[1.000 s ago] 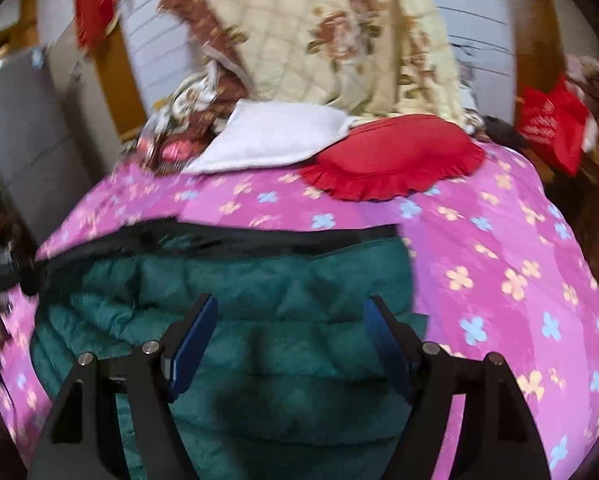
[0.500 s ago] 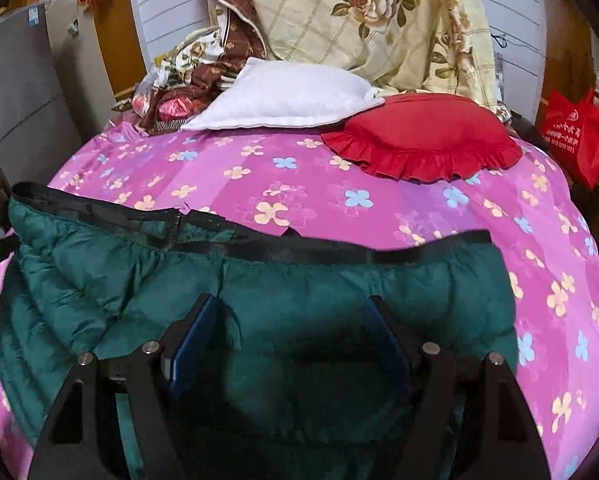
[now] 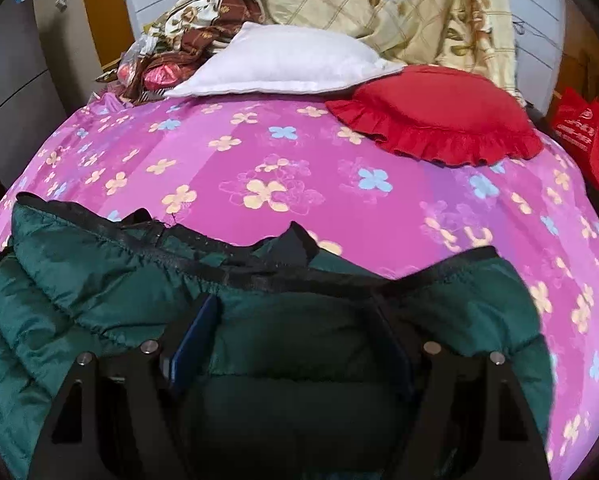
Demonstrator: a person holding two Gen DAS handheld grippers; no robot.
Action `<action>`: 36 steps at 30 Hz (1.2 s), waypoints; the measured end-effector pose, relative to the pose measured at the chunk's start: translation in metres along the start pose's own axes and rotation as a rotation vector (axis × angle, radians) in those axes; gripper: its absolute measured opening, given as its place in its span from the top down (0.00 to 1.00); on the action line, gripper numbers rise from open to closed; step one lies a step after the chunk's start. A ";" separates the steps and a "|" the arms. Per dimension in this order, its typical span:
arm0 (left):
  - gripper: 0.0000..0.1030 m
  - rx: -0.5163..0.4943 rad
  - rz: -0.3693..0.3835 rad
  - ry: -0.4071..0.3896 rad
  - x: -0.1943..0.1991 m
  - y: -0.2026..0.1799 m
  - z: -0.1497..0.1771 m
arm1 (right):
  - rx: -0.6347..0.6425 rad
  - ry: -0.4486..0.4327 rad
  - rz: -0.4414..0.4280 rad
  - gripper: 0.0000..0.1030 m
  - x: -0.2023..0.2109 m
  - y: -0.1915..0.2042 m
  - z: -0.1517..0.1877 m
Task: Fold large clothes
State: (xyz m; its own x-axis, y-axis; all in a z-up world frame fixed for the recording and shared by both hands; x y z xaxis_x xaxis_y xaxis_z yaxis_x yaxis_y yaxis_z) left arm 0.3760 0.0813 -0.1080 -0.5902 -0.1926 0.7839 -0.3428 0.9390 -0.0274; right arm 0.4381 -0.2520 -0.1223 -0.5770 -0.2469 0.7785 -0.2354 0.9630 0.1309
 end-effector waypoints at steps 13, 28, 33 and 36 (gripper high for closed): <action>0.43 0.010 -0.016 0.000 -0.009 -0.002 0.001 | -0.021 -0.047 0.016 0.22 0.060 -0.042 0.039; 0.39 0.019 -0.020 -0.014 -0.013 -0.002 0.003 | -0.093 -0.126 -0.009 0.17 0.102 -0.045 0.060; 0.38 0.012 -0.033 -0.026 -0.011 -0.002 0.003 | -0.076 -0.049 0.042 0.16 0.088 -0.052 0.086; 0.38 0.000 -0.033 -0.022 -0.003 0.001 0.005 | -0.128 -0.056 0.019 0.12 0.080 -0.058 0.088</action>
State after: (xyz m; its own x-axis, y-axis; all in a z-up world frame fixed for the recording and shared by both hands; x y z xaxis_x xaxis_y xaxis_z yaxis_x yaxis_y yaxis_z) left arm 0.3739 0.0812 -0.1131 -0.5948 -0.2295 0.7704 -0.3626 0.9320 -0.0022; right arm 0.3363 -0.3371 -0.1217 -0.6238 -0.2307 0.7467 -0.1246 0.9726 0.1963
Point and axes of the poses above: each gripper's, at about its wrist camera, not at the fingertips, and x roughly against the way its jaws point, y to its left, z to its underside, the point moved 9 cm from there along -x, roughly the way its jaws point, and after that the axes turned 6 degrees about -z, right-handed, at the moved point
